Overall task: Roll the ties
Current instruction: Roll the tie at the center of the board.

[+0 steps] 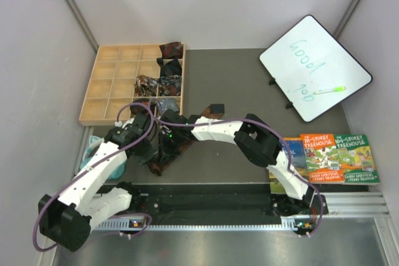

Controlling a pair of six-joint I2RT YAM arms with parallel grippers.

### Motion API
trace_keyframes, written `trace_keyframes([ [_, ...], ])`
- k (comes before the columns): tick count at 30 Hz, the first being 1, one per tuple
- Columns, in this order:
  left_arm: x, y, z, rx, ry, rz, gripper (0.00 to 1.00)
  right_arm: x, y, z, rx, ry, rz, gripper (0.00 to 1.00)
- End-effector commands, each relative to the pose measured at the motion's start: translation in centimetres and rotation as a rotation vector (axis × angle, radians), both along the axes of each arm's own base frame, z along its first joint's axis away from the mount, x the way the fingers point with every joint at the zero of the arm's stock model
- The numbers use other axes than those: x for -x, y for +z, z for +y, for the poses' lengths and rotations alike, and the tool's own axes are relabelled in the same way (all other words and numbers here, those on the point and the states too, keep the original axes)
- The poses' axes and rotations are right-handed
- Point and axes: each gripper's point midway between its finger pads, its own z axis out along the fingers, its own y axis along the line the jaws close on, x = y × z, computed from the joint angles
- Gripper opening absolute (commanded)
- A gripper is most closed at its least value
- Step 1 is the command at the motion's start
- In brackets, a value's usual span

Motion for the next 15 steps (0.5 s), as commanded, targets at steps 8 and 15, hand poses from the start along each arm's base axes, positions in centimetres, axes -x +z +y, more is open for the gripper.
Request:
trace_keyframes([
  [8,-3.7,-0.9,-3.0,0.081,-0.004,-0.01,0.21,-4.2,1.0,-1.0,-0.054,-0.016,-0.029,0.0],
  [15,-5.6,-1.2,-4.0,0.093,0.007,-0.015,0.26,-6.0,0.2,-2.6,-0.017,-0.016,-0.04,0.0],
])
